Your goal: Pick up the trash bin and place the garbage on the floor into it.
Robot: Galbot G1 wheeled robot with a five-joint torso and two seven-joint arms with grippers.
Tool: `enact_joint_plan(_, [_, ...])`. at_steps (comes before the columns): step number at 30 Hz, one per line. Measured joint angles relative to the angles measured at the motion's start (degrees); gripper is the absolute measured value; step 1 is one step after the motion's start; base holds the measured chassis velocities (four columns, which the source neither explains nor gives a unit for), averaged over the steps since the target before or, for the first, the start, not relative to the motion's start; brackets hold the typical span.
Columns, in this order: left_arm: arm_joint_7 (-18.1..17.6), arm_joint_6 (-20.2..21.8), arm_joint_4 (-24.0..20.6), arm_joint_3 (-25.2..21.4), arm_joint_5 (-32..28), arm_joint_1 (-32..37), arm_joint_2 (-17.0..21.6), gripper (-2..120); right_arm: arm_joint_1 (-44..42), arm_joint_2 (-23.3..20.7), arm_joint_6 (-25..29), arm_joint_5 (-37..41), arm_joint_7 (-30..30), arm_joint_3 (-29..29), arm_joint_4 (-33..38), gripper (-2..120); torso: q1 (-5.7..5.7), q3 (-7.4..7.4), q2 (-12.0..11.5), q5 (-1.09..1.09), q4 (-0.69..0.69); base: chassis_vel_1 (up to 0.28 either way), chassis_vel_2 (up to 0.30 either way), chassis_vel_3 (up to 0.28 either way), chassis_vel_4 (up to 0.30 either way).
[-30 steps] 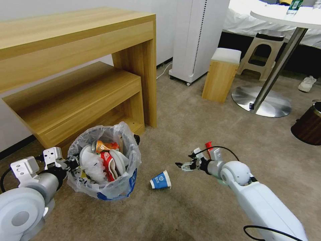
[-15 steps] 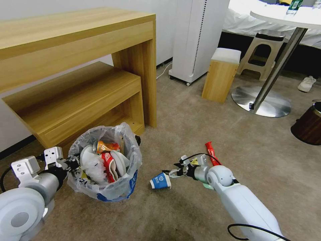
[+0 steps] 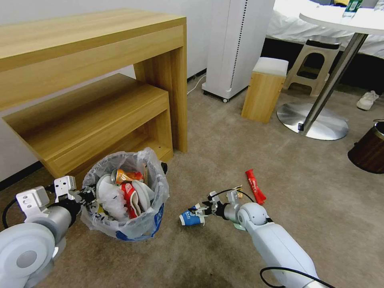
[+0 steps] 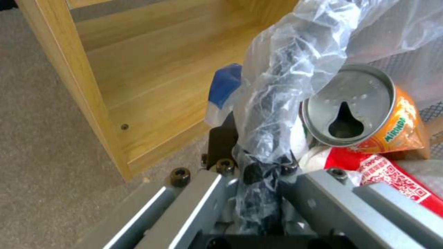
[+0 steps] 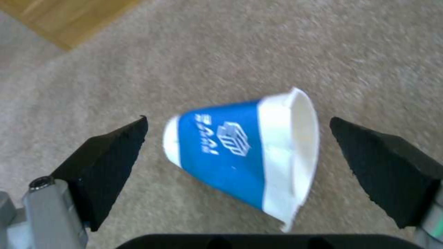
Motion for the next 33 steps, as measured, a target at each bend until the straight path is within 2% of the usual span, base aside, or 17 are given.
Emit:
enact_joint_plan(8, [0.20, -0.06, -0.04, 0.08, 0.59, 0.24, -0.26, 0, -0.68, 0.32, 1.66, -2.50, 0.13, 1.25, -2.19, 100, 0.00, 0.00, 0.00, 0.00, 0.00, 0.000, 0.000, 0.000, 0.000])
enact_joint_plan(24, [0.73, -0.35, 0.24, -0.02, 0.82, 0.30, -0.13, 0, 0.29, 3.64, 5.37, -7.84, -2.07, 2.11, -8.20, 91, 0.00, 0.00, 0.00, 0.00, 0.00, 0.000, 0.000, 0.000, 0.000])
enact_joint_plan(28, [0.80, -0.40, 0.35, 0.03, 0.83, 0.12, -0.13, 0, 0.40, 4.21, 5.84, -8.67, -2.21, 2.13, -8.81, 86, 0.00, 0.00, 0.00, 0.00, 0.00, 0.000, 0.000, 0.000, 0.000])
enact_joint_plan(31, [0.91, -0.42, 0.48, 0.11, 0.84, -0.05, -0.13, 0, 0.61, 4.42, 6.49, -9.08, -2.54, 2.09, -9.36, 75, 0.00, 0.00, 0.00, 0.00, 0.00, 0.000, 0.000, 0.000, 0.000])
enact_joint_plan(33, [0.98, -0.43, 0.56, 0.11, 0.86, -0.08, -0.12, 0, 0.68, 4.42, 6.81, -9.10, -2.90, 2.05, -9.44, 72, 0.00, 0.00, 0.00, 0.00, 0.00, 0.000, 0.000, 0.000, 0.000])
